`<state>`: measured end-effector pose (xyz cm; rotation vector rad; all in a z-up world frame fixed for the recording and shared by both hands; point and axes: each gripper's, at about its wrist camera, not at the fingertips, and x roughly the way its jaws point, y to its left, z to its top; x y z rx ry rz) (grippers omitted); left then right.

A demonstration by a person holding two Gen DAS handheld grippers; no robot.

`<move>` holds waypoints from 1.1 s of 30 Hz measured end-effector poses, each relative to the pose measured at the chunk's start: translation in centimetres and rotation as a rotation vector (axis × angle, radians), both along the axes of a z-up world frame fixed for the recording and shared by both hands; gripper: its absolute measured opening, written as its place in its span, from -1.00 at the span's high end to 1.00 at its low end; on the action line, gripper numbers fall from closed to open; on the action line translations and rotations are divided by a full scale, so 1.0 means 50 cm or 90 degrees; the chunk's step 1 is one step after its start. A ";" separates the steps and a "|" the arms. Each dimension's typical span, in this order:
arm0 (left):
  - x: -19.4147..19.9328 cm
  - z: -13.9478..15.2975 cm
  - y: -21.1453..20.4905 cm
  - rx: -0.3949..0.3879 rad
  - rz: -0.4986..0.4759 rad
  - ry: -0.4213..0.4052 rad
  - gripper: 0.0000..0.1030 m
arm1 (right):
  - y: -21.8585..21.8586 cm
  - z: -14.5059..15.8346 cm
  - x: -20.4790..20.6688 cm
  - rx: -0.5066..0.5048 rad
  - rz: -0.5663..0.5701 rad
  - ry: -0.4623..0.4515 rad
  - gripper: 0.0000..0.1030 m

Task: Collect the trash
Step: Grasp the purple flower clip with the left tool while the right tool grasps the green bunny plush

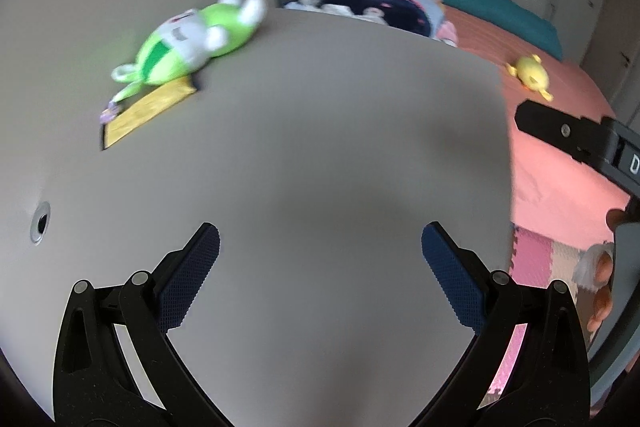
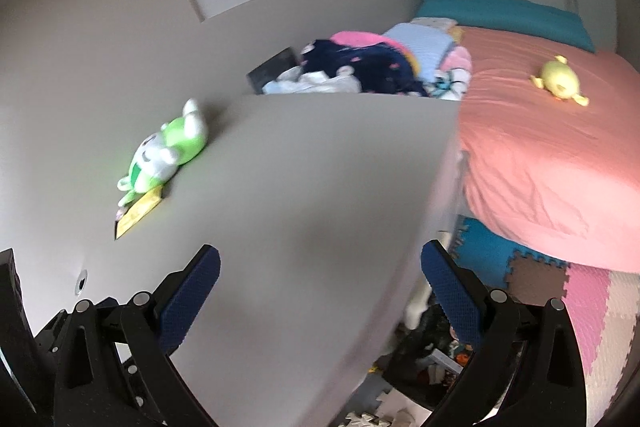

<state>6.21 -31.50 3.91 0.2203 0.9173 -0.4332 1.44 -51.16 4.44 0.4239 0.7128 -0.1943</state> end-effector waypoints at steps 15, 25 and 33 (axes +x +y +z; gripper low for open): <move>0.179 -0.015 0.200 -0.052 0.133 0.019 -0.90 | 0.178 -0.023 0.214 -0.008 0.116 0.035 -0.94; 0.279 -0.034 0.262 -0.042 0.193 0.017 -0.90 | 0.259 -0.022 0.346 0.008 0.162 0.034 -0.94; 0.361 -0.027 0.319 -0.069 0.236 0.017 -0.90 | 0.312 -0.006 0.438 0.031 0.205 0.041 -0.94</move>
